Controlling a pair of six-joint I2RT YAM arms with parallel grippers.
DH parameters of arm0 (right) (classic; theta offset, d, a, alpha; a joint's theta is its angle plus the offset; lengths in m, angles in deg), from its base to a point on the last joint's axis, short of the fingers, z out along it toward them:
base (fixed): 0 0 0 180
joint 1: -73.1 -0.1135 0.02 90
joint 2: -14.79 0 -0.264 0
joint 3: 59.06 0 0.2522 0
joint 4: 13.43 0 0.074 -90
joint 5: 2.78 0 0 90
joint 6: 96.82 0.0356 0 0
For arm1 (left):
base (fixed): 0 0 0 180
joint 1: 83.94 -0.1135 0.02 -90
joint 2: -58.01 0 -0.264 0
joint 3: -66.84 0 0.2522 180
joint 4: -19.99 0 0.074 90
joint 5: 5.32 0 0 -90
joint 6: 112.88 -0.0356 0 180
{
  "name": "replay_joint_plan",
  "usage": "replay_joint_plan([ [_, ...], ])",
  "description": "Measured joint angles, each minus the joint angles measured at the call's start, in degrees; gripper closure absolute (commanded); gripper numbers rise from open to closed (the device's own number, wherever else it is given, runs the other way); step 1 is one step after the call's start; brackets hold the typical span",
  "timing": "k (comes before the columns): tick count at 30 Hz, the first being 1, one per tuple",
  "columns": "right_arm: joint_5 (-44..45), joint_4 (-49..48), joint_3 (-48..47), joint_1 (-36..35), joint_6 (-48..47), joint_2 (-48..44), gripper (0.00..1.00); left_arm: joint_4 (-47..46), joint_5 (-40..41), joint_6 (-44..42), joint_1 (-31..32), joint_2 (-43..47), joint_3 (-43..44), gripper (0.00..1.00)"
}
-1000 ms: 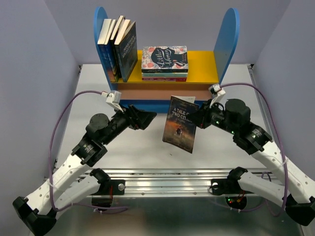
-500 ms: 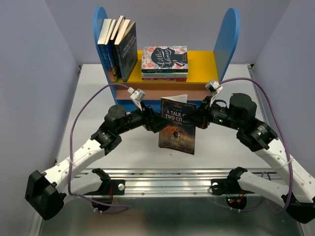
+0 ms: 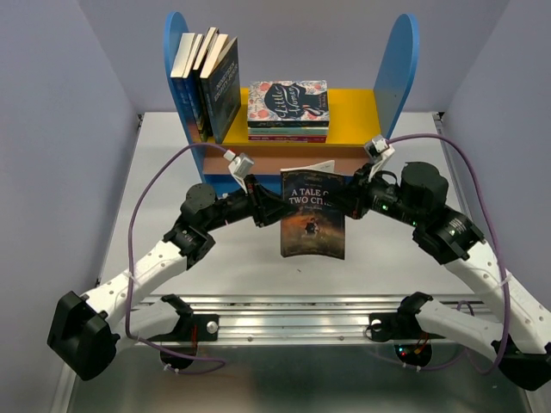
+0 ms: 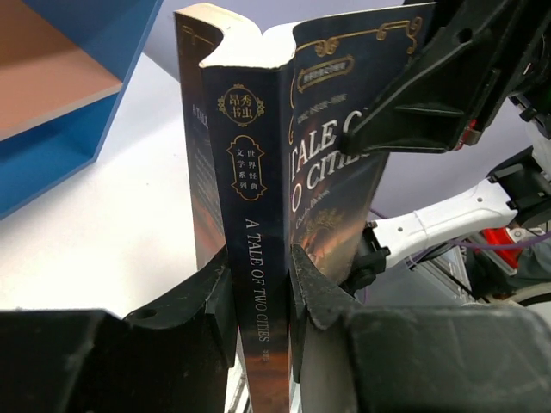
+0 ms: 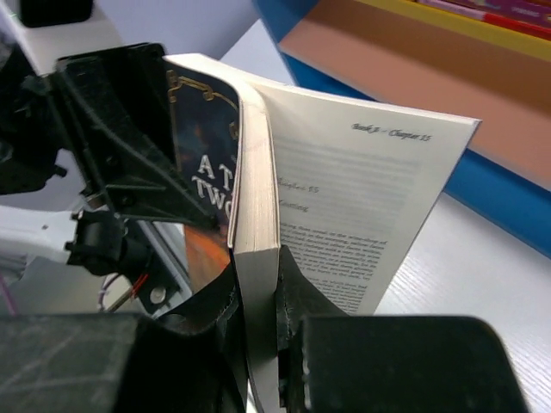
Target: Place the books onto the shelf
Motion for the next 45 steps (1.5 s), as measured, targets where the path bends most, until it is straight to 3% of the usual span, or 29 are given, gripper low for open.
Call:
replay_joint_plan([
  [1, 1.07, -0.13, 0.0, 0.07, 0.0, 0.33, 0.94, 0.0, 0.33, -0.26, -0.02, 0.0, -0.02, 1.0],
  [2, 2.27, -0.28, 0.0, 0.09, 0.0, 0.81, 0.31, 0.04, 0.83, -0.55, -0.04, 0.02, -0.02, 1.0],
  [3, 3.23, -0.48, 0.02, 0.07, 0.02, 1.2, 0.03, 0.33, 1.44, -0.72, -0.04, 0.22, 0.0, 1.0],
  [4, 4.68, -0.92, 0.15, 0.07, -0.04, 1.7, 0.0, 0.9, 2.27, -1.14, -0.04, 0.52, 0.0, 1.0],
  [11, 17.25, -3.76, 1.49, 0.02, 0.26, 0.7, 0.0, 12.15, 6.64, -5.42, 1.81, 7.21, 3.67, 1.0],
  [18, 33.62, -2.71, 4.11, 0.02, -0.09, -4.96, 0.0, 20.94, 19.12, -11.8, 1.84, 13.25, 20.55, 1.0],
  [30, 41.4, -0.15, 4.11, 0.02, -0.24, -3.21, 0.0, 22.86, 32.85, -27.41, 1.84, -8.5, 53.94, 1.0],
  [36, 43.65, 0.26, 4.11, 0.02, -1.07, -3.67, 0.0, 26.77, 42.29, -33.55, 1.84, -14.91, 55.65, 1.0],
  [45, 43.01, 0.7, 4.11, 0.02, -1.25, -1.95, 0.0, 22.32, 59.98, -44.61, 1.01, -21.38, 55.08, 1.0],
])
